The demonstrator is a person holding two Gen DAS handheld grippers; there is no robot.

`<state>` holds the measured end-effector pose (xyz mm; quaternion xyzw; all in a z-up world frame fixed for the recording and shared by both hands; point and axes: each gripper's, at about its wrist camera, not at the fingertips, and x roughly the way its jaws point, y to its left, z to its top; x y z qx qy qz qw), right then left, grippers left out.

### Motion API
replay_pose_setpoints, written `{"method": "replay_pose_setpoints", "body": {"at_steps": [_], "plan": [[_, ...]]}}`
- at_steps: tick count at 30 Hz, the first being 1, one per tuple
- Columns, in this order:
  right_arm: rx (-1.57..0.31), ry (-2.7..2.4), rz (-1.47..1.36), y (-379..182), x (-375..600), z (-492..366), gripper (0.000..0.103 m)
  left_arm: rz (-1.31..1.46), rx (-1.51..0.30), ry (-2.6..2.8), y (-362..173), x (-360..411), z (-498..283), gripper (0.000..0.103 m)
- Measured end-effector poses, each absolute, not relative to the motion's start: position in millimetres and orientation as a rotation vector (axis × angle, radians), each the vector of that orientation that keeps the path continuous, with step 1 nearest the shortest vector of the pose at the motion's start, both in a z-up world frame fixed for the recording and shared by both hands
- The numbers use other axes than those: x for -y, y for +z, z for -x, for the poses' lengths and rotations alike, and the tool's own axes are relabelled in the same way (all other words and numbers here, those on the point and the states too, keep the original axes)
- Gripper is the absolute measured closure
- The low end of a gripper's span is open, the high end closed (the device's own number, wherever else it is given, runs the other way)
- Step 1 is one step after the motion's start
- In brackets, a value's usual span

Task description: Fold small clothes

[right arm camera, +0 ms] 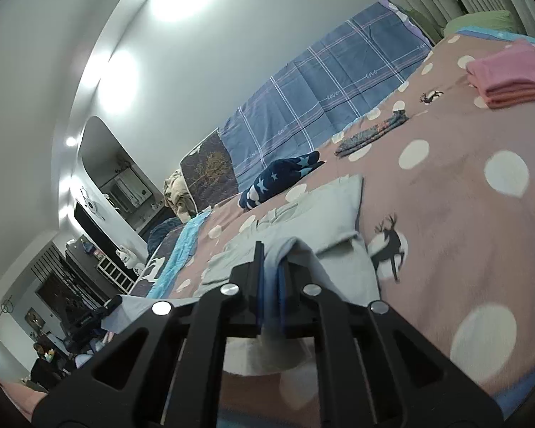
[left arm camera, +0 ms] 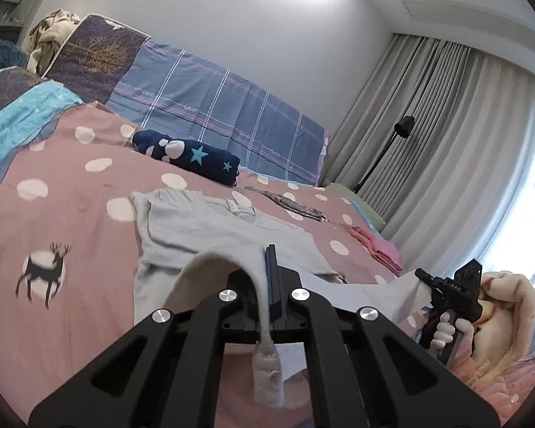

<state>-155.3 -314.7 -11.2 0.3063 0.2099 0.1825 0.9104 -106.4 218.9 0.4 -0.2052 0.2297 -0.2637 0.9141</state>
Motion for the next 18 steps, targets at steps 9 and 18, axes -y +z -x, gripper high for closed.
{"method": "replay_pose_setpoints", "body": {"at_steps": [9,18], "plan": [[-0.433,0.338,-0.541,12,302,69,0.095,0.363,-0.454,-0.499,26,-213,40,0.101],[-0.488,0.277,-0.475,7,301,-34,0.095,0.344,-0.522,-0.453,13,-209,-65,0.101]]}}
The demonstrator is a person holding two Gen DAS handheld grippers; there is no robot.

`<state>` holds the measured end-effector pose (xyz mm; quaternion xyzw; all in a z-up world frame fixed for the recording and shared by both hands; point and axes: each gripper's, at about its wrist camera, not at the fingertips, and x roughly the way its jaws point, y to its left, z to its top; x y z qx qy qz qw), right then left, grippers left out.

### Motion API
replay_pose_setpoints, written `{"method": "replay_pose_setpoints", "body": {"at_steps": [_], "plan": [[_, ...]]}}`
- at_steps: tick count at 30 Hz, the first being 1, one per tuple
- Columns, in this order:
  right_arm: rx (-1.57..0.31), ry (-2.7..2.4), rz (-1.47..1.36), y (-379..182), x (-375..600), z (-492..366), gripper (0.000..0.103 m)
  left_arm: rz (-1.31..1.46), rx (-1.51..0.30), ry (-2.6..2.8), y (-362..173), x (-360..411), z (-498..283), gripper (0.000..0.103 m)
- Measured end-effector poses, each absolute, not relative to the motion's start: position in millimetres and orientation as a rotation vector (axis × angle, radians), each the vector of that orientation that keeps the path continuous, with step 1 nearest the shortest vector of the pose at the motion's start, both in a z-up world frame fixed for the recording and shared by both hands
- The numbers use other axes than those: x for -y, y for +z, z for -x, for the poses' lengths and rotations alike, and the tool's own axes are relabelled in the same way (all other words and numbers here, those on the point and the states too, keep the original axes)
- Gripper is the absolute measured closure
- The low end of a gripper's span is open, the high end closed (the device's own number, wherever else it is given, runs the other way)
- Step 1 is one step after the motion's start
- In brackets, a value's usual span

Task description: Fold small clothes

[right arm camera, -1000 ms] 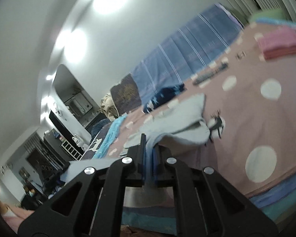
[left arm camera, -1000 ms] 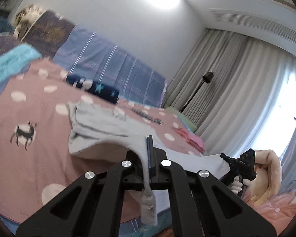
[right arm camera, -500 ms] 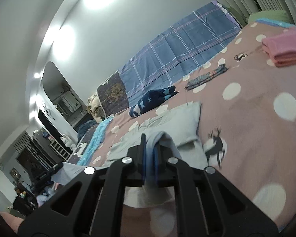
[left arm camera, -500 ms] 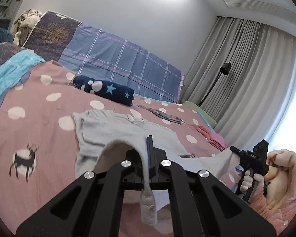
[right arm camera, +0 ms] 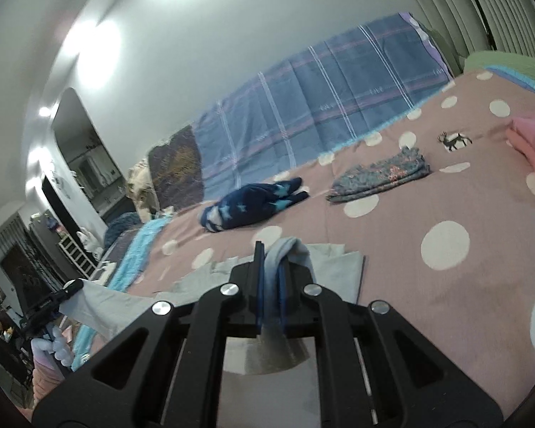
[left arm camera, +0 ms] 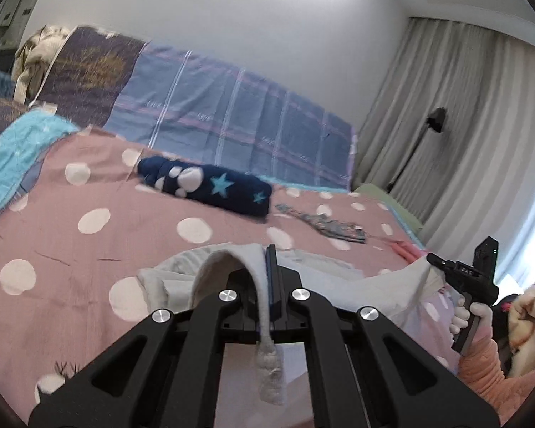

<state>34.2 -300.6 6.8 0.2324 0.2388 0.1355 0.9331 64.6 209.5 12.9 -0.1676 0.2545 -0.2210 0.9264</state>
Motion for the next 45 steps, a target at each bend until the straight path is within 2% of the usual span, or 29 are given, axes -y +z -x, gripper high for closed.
{"method": "replay_pose_setpoints", "body": {"at_steps": [6,10,13,17,20,22,23,25,32,36,37,38,40,43,44,45], "plan": [[-0.697,0.203,-0.464,-67,298,-112,0.094,0.379,-0.742,-0.332,-76,-210,-144,0.101],[-0.793,0.168,-0.508,-107,302,-134,0.093,0.438,-0.836,-0.306,-120,-218,-163,0.101],[-0.796,0.183,-0.519,-111,304,-132,0.091,0.439,-0.806,-0.313,-111,-223,-158,0.099],[-0.792,0.204,-0.465,-94,299,-121,0.076,0.407,-0.796,-0.330,-98,-224,-141,0.088],[-0.795,0.217,-0.404,-85,294,-106,0.074,0.386,-0.811,-0.344,-96,-219,-126,0.087],[-0.811,0.216,-0.382,-84,292,-100,0.074,0.366,-0.841,-0.344,-101,-217,-119,0.087],[-0.826,0.216,-0.376,-87,291,-97,0.079,0.346,-0.843,-0.335,-102,-217,-118,0.095],[-0.839,0.213,-0.373,-90,292,-94,0.093,0.352,-0.839,-0.333,-102,-218,-117,0.097],[-0.736,0.303,-0.514,-60,302,-104,0.094,0.436,-0.765,-0.397,-66,-222,-128,0.098],[-0.701,0.284,-0.515,-39,307,-144,0.092,0.629,-0.697,-0.387,-50,-245,-174,0.097],[-0.705,0.262,-0.525,-40,309,-157,0.087,0.682,-0.696,-0.363,-55,-251,-188,0.095],[-0.734,0.203,-0.551,-47,314,-173,0.077,0.719,-0.710,-0.306,-63,-258,-205,0.091],[-0.798,0.100,-0.572,-61,317,-190,0.073,0.700,-0.747,-0.221,-73,-261,-220,0.087],[-0.802,0.119,-0.563,-69,315,-187,0.067,0.607,-0.779,-0.194,-79,-258,-222,0.074],[-0.793,0.110,-0.522,-70,316,-184,0.063,0.566,-0.786,-0.198,-80,-256,-220,0.063],[-0.790,0.101,-0.498,-71,317,-183,0.062,0.544,-0.793,-0.198,-81,-255,-219,0.058]]}}
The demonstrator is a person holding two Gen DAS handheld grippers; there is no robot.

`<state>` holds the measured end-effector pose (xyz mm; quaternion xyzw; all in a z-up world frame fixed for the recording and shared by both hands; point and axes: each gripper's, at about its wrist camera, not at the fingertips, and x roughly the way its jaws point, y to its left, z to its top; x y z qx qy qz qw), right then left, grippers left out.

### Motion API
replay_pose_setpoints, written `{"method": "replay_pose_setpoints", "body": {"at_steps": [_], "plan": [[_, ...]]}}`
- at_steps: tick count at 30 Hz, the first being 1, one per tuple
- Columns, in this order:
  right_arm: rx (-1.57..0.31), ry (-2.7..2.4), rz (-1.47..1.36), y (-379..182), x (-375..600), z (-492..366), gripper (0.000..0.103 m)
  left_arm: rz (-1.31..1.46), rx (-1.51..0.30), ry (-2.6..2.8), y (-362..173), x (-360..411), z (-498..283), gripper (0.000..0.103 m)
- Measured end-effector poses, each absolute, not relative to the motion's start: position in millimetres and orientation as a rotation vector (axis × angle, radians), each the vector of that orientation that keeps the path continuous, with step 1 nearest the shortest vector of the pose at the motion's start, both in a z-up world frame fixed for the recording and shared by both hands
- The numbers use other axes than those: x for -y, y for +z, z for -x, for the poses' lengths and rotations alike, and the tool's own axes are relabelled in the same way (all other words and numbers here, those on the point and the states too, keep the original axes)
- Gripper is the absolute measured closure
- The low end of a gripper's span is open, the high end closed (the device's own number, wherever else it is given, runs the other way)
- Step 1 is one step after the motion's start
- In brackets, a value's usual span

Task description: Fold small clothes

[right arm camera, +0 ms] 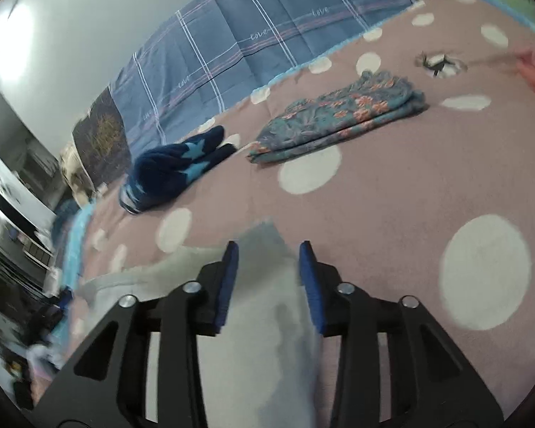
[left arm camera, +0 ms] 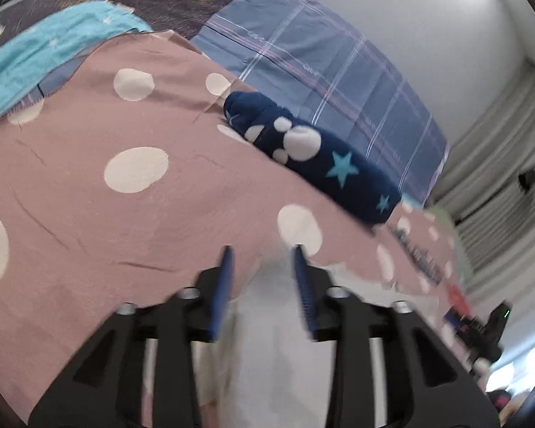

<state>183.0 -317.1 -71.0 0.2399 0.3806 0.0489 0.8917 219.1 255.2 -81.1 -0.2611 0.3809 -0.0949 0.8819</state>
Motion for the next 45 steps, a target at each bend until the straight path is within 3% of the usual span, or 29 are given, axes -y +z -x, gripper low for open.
{"method": "replay_pose_setpoints", "body": {"at_steps": [10,11,12,13,14,23,31,34,36,39,45], "plan": [[-0.881,0.158,-0.381,-91,307,-215,0.051,0.379,-0.973,-0.229,-119,-228,-263,0.054],[-0.887,0.162,-0.372,-93,304,-219,0.056,0.389,-0.975,-0.235,-119,-225,-270,0.054],[-0.896,0.166,-0.363,-95,301,-223,0.067,0.397,-0.969,-0.253,-118,-224,-273,0.066],[-0.900,0.170,-0.355,-96,299,-226,0.099,0.405,-0.962,-0.271,-116,-222,-273,0.081],[-0.895,0.161,-0.344,-94,297,-228,0.099,0.425,-0.946,-0.310,-111,-221,-273,0.096],[-0.623,0.216,-0.336,-33,294,-206,0.098,0.370,-0.677,-0.312,-51,-224,-242,0.096],[-0.866,0.062,-0.232,-100,285,-246,0.083,0.233,-0.853,-0.237,-99,-210,-266,0.083],[-0.803,0.069,-0.212,-82,289,-213,0.074,0.234,-0.799,-0.244,-82,-213,-237,0.074],[-0.774,0.083,-0.194,-71,289,-189,0.072,0.217,-0.750,-0.278,-65,-208,-207,0.058],[-0.746,0.113,-0.186,-62,287,-137,0.065,0.179,-0.693,-0.342,-52,-192,-148,0.044],[-0.758,0.108,-0.392,-84,308,-36,0.064,0.201,-0.688,-0.317,-72,-187,-61,0.039]]}}
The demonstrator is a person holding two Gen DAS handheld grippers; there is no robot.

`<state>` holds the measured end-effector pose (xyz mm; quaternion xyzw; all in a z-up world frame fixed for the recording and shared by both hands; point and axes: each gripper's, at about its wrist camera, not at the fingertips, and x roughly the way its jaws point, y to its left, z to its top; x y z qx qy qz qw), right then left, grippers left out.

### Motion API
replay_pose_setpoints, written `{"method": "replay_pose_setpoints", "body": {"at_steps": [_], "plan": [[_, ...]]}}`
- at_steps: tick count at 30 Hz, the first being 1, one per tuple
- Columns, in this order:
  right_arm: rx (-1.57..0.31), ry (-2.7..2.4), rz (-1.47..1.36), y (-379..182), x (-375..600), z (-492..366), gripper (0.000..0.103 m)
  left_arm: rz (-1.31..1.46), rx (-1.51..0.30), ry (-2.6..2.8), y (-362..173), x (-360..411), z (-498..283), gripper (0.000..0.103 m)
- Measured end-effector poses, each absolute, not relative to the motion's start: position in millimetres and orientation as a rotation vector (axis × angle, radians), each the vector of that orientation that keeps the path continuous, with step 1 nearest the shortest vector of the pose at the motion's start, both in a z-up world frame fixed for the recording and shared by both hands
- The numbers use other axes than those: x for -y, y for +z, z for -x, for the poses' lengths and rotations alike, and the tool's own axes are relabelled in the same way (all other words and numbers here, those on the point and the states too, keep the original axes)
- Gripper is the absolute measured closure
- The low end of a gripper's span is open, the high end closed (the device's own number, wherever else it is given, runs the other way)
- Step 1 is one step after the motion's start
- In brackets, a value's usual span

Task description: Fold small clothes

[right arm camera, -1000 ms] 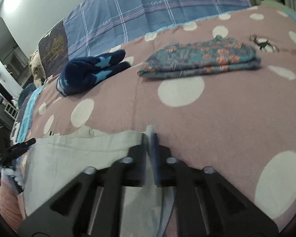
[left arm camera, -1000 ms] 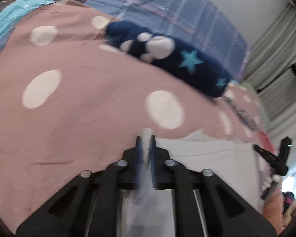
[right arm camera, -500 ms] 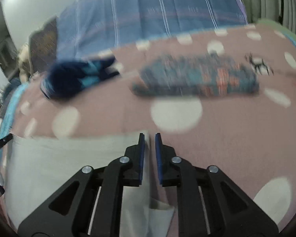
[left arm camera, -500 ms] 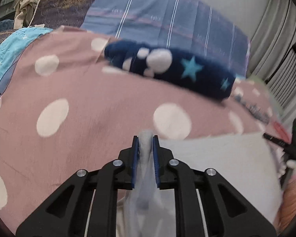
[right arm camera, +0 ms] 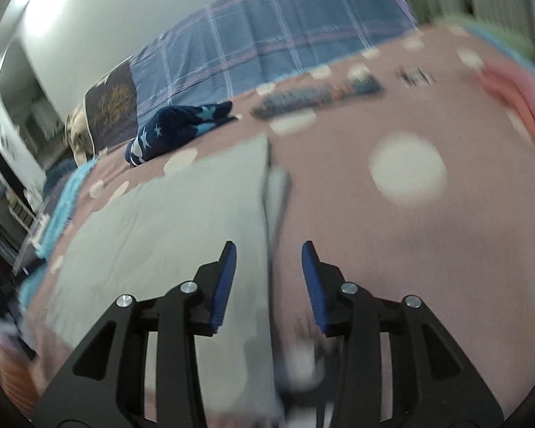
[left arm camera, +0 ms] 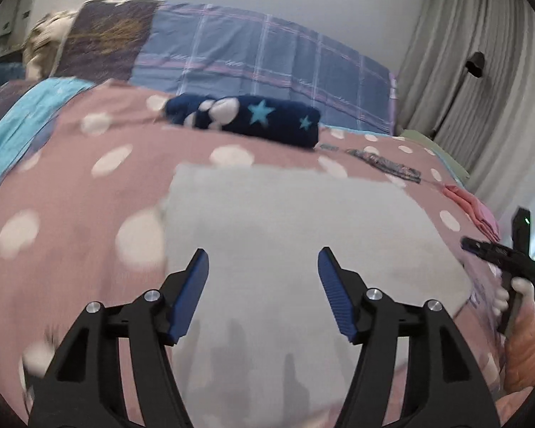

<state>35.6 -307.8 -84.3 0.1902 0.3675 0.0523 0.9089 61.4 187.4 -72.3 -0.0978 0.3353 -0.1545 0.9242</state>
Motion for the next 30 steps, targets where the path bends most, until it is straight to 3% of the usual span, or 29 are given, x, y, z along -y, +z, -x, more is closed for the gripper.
{"method": "replay_pose_setpoints", "body": {"at_steps": [9,13,16,22,26,29,30], "plan": [[-0.808,0.099,-0.507,-102,316,45,0.062,0.306,-0.691,-0.193,-83,-227,11,0.039],[-0.795,0.140,-0.534,-97,308,59,0.055,0.359,-0.683,-0.199,-86,-232,31,0.039],[-0.803,0.171,-0.529,-97,301,67,0.055,0.403,-0.714,-0.239,-97,-229,40,0.039],[-0.863,0.251,-0.605,-114,290,72,0.055,0.596,-0.829,-0.416,-134,-216,33,0.039],[-0.869,0.275,-0.627,-118,284,69,0.047,0.678,-0.812,-0.423,-138,-220,18,0.040],[-0.868,0.300,-0.694,-120,286,58,0.047,0.734,-0.797,-0.410,-141,-224,5,0.040],[-0.869,0.300,-0.716,-122,286,51,0.049,0.736,-0.794,-0.406,-142,-222,3,0.046]]}}
